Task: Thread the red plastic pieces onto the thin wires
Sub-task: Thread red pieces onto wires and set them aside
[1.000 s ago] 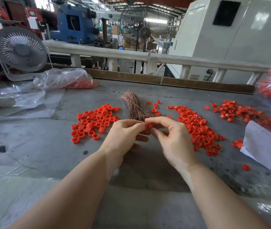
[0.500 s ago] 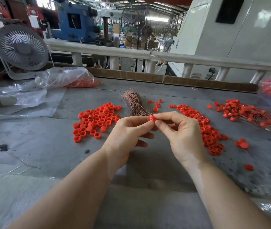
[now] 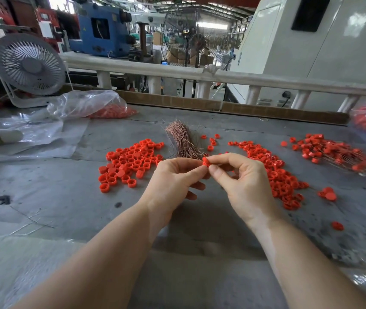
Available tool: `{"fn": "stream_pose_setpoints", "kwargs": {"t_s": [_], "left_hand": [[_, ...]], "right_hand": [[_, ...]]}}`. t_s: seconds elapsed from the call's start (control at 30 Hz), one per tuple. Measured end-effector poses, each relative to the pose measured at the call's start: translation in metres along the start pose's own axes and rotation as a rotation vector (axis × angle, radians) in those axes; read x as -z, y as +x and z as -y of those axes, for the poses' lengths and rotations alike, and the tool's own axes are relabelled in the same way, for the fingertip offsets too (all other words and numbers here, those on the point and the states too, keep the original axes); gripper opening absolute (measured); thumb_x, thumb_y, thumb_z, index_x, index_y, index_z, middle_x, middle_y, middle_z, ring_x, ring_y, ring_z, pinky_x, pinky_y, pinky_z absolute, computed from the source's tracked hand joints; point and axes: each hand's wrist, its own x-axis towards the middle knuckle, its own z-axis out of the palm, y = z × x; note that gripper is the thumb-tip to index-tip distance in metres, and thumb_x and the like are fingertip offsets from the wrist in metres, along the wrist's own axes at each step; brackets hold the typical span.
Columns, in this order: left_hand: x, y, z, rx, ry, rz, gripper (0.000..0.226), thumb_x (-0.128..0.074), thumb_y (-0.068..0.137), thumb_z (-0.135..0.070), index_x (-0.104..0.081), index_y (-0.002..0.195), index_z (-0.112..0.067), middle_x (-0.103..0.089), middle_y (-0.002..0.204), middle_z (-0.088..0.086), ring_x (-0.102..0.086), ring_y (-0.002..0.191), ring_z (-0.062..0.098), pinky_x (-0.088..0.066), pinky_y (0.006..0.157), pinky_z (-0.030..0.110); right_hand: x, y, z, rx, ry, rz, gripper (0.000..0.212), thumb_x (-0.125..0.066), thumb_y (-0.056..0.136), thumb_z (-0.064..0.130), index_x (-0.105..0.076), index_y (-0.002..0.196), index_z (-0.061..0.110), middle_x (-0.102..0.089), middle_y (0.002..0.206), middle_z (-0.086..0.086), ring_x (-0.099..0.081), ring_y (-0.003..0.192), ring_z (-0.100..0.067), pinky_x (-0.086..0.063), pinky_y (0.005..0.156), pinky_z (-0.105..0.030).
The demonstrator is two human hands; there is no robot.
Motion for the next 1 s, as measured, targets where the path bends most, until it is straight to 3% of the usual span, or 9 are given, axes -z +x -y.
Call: {"fn": "stream_pose_setpoints", "kwargs": {"t_s": [0.23,0.4,0.63,1.0], "left_hand": [[-0.0029,-0.0006,0.0016,-0.096,0.197,-0.010,0.005,-0.065,0.086,-0.014,-0.068,0.083,-0.018,-0.067,0.069,-0.003,-0.058,0.055,0.004,-0.045,0.045,0.017],[-0.0013,0.0003,0.0023,-0.084,0.158,-0.018,0.008,-0.065,0.085,-0.012,-0.068,0.082,-0.019,-0.068,0.069,-0.003,-0.059,0.056,0.004,-0.045,0.046,0.017],[-0.0020,0.0010,0.0025,-0.080,0.146,-0.016,0.006,-0.065,0.085,-0.010,-0.069,0.088,-0.012,-0.067,0.069,-0.003,-0.058,0.054,0.003,-0.044,0.044,0.016],[-0.0003,0.0027,0.0042,-0.052,0.086,-0.046,0.010,-0.068,0.082,-0.010,-0.068,0.078,-0.019,-0.067,0.062,-0.009,-0.060,0.055,0.005,-0.045,0.044,0.018]], "right_hand": [[0.0017,0.0004,-0.0007,-0.042,0.035,0.020,0.022,-0.068,0.082,0.010,-0.067,0.069,0.028,-0.063,0.060,0.018,-0.056,0.061,0.004,-0.040,0.062,-0.008],[0.0015,0.0010,-0.0025,-0.148,0.172,-0.009,0.019,-0.064,0.085,0.012,-0.067,0.071,0.024,-0.064,0.063,0.013,-0.053,0.064,-0.001,-0.045,0.057,-0.018],[0.0010,0.0009,-0.0019,-0.230,0.232,-0.026,0.018,-0.062,0.087,0.014,-0.066,0.072,0.022,-0.061,0.063,0.010,-0.052,0.064,-0.003,-0.043,0.052,-0.016],[0.0061,0.0020,0.0007,-0.332,0.421,-0.070,0.020,-0.055,0.091,0.008,-0.062,0.075,0.019,-0.071,0.074,0.006,-0.062,0.066,-0.003,-0.042,0.048,-0.013]]}}
